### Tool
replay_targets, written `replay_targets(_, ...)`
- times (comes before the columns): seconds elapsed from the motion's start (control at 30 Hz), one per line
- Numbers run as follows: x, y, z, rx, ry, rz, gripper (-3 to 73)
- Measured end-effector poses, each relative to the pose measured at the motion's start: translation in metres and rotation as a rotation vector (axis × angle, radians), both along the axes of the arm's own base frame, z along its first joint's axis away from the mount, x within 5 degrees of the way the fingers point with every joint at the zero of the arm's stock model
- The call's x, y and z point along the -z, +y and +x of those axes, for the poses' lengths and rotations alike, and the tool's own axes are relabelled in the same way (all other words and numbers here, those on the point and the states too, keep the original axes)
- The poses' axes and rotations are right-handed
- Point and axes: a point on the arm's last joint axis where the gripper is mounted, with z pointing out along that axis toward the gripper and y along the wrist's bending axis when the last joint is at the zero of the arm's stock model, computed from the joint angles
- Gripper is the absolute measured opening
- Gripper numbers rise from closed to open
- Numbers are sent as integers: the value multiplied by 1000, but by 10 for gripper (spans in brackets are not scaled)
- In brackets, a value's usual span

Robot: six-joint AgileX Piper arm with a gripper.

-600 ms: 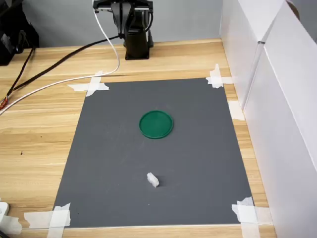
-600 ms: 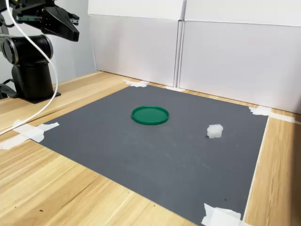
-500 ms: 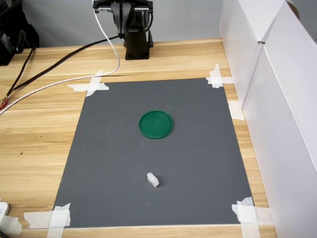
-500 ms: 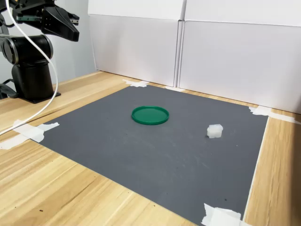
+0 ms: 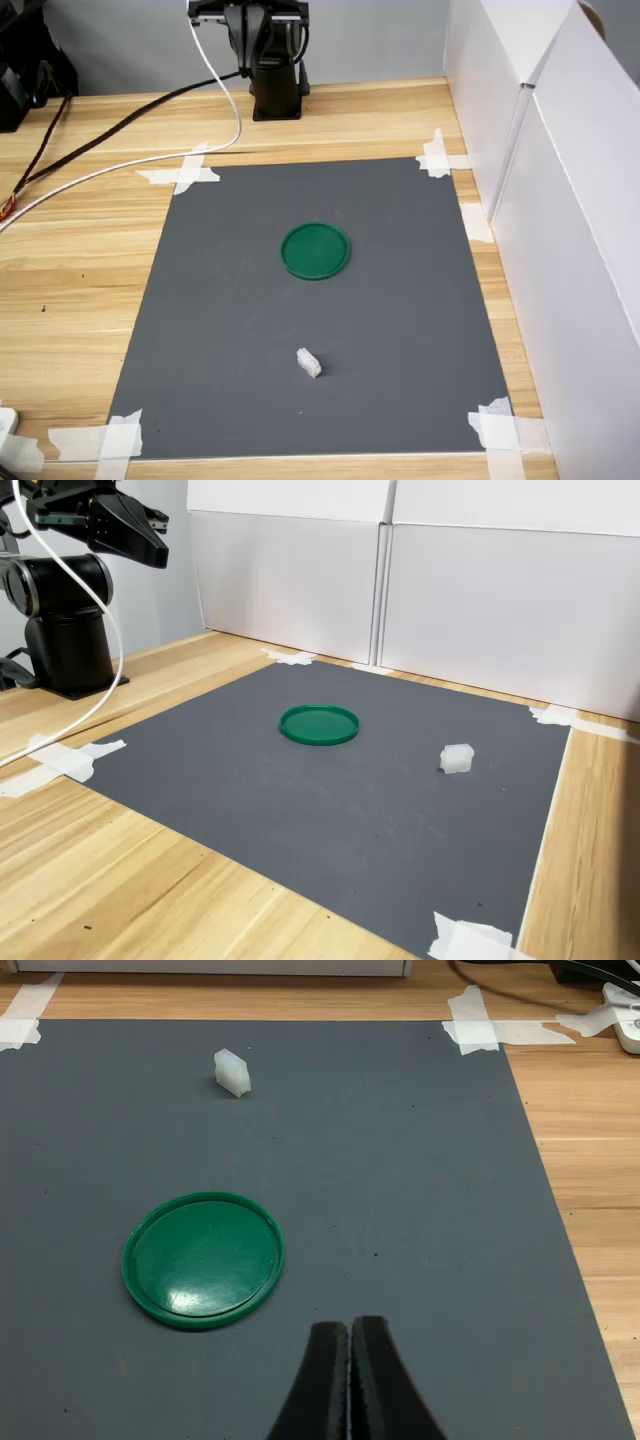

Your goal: Grasp a white terminal and put it in the green lid.

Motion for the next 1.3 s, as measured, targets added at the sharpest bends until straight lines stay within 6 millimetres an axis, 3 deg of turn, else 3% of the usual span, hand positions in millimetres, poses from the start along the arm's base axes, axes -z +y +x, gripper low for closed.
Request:
replay_targets(0.1,-7,1,0,-6,-2,8,-17)
replay_targets(0.3,-44,0,17,-26,47,-10,-17)
replay_targets(0.57,-84,-4,71,-79,215,-69,-17)
replay_targets(0.7,-102,-4,102,-193,351,-169,-17)
replay_targets(0.93,-113,2,147,-467,533,-281,-17)
replay_targets(1.3,-136,-7,203,-466,571,-314,21)
